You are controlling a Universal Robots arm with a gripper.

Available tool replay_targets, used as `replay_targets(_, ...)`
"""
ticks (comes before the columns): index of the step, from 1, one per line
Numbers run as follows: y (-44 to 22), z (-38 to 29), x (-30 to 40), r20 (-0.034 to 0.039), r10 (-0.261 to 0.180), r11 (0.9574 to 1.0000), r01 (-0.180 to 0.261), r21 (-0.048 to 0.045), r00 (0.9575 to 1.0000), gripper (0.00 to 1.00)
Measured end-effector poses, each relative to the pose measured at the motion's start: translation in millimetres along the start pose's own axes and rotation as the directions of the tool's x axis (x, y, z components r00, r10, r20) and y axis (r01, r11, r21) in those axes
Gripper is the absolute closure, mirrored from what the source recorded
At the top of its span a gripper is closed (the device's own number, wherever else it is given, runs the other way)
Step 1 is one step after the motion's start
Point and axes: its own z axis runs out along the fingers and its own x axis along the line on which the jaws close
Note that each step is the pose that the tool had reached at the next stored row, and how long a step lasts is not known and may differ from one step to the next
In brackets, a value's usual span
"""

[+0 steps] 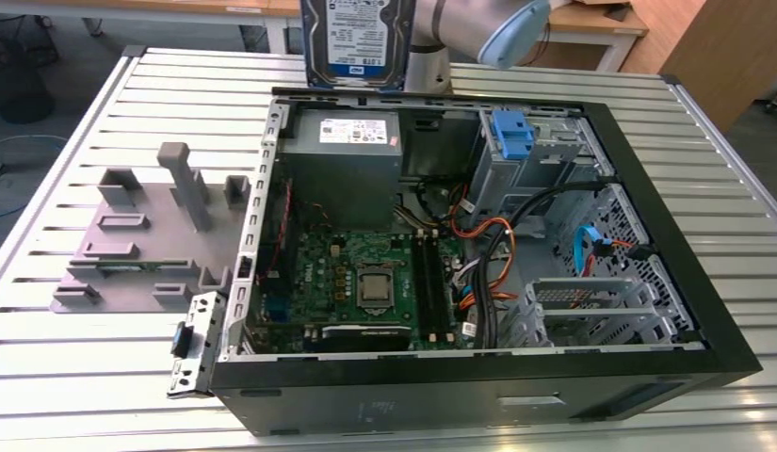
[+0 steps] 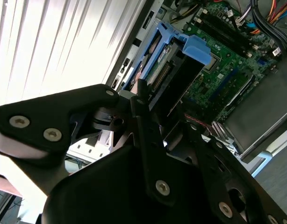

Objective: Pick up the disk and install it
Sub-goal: 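Pick up the disk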

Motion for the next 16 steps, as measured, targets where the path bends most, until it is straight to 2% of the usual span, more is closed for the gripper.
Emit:
replay_targets(11,-0.3,0.1,-0.1,0.0001,0.0,1.0,0.0,0.0,1.0,0.65)
replay_targets(16,-4.3,0.1,-0.2,0.0001,0.0,1.0,0.0,0.0,1.0,0.65)
